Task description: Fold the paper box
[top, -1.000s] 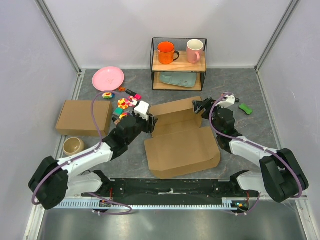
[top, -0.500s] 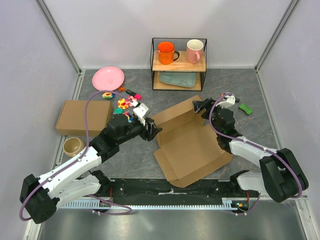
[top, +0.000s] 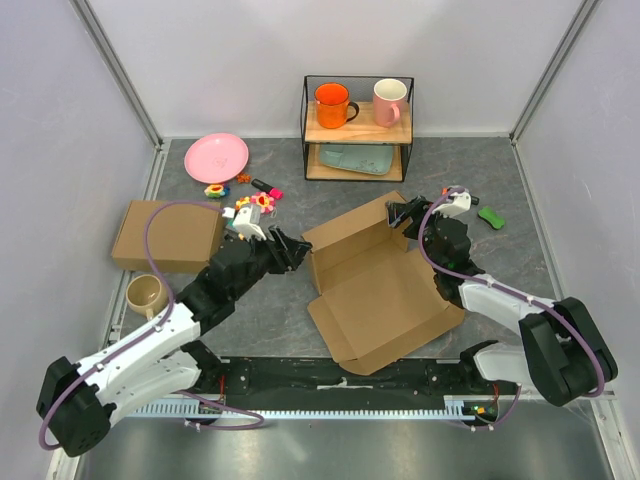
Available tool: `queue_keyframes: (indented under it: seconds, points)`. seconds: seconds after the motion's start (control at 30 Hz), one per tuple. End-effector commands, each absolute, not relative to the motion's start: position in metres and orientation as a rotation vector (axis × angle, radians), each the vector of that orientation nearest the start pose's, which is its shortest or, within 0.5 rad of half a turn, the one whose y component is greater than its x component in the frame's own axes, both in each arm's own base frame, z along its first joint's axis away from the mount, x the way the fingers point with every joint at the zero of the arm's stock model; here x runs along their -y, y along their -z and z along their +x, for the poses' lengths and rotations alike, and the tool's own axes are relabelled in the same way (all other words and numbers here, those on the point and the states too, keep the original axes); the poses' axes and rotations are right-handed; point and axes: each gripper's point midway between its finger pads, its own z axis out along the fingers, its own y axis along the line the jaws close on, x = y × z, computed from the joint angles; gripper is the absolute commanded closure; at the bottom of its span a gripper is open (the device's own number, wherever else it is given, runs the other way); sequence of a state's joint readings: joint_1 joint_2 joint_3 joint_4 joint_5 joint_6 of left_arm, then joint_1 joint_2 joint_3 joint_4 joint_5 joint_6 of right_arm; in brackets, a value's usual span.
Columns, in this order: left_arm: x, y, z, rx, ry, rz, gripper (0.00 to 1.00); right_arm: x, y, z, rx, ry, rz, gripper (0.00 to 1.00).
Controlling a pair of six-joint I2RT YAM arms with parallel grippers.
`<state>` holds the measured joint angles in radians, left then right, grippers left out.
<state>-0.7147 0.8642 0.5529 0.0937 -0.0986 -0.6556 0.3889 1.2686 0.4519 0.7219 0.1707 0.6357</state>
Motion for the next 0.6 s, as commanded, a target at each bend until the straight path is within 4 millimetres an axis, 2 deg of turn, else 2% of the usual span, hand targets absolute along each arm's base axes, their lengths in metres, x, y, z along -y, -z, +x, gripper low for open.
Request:
queue_keyframes:
  seconds: [0.0, 0.23, 0.3, 0.4, 0.5, 0.57]
  points:
    - [0.223, -0.21, 0.259, -1.832, 1.066, -0.453, 0.39, -0.131, -0.094, 0.345, -1.93, -0.463, 0.29, 0.17]
    - [0.23, -0.204, 0.26, -1.851, 1.12, -0.519, 0.36, -0.132, -0.094, 0.342, -1.935, -0.471, 0.281, 0.18]
    - [0.23, -0.215, 0.26, -1.803, 1.163, -0.543, 0.34, -0.131, -0.093, 0.341, -1.937, -0.468, 0.281, 0.18]
    - [0.233, -0.218, 0.261, -1.797, 1.18, -0.538, 0.3, -0.131, -0.093, 0.341, -1.94, -0.465, 0.282, 0.18]
    - [0.242, -0.208, 0.264, -1.863, 1.155, -0.492, 0.31, -0.131, -0.093, 0.34, -1.941, -0.463, 0.28, 0.18]
    - [0.249, -0.192, 0.264, -1.925, 1.131, -0.465, 0.34, -0.13, -0.091, 0.338, -1.952, -0.46, 0.282, 0.18]
